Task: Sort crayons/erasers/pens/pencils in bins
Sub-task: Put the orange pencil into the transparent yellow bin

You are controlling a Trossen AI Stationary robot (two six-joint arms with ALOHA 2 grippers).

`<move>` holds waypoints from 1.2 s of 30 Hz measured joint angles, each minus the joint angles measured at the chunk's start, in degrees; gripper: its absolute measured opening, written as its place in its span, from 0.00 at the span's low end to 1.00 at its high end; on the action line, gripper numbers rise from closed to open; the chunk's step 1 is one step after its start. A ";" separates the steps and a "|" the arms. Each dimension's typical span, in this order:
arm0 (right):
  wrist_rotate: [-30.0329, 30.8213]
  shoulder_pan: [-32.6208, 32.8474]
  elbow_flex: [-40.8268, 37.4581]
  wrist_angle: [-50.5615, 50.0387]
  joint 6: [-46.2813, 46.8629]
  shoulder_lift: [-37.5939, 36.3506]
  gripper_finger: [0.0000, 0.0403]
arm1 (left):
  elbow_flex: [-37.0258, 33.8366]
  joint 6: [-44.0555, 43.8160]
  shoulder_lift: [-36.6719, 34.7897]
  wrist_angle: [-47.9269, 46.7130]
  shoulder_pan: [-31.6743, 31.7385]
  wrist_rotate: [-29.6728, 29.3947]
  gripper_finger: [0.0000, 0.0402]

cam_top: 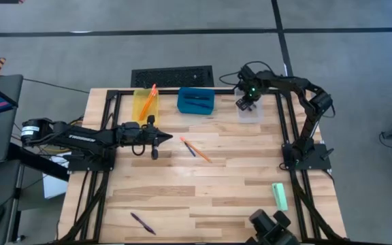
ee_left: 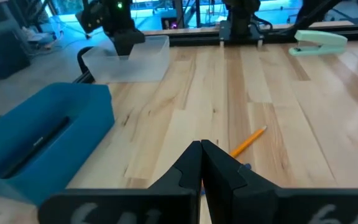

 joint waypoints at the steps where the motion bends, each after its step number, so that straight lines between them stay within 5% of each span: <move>1: 0.35 0.17 0.53 -0.35 -0.51 0.00 0.30 | 0.00 -0.08 0.00 0.01 0.00 0.00 0.00; 9: 2.78 2.12 5.06 -8.51 -6.02 -3.83 0.42 | 0.02 -0.98 0.00 0.03 0.00 -2.45 0.00; 22: -0.53 13.61 -14.46 14.04 -6.59 -27.03 0.12 | -2.61 -2.25 0.02 4.93 0.07 -9.39 0.00; 30: -13.80 21.59 -16.69 21.04 -4.37 -22.58 0.05 | -3.10 -2.14 0.00 10.90 0.07 -8.87 0.00; 36: -12.04 33.66 -16.38 24.44 4.74 -17.98 0.09 | -3.10 -2.10 0.00 11.25 1.07 -8.94 0.00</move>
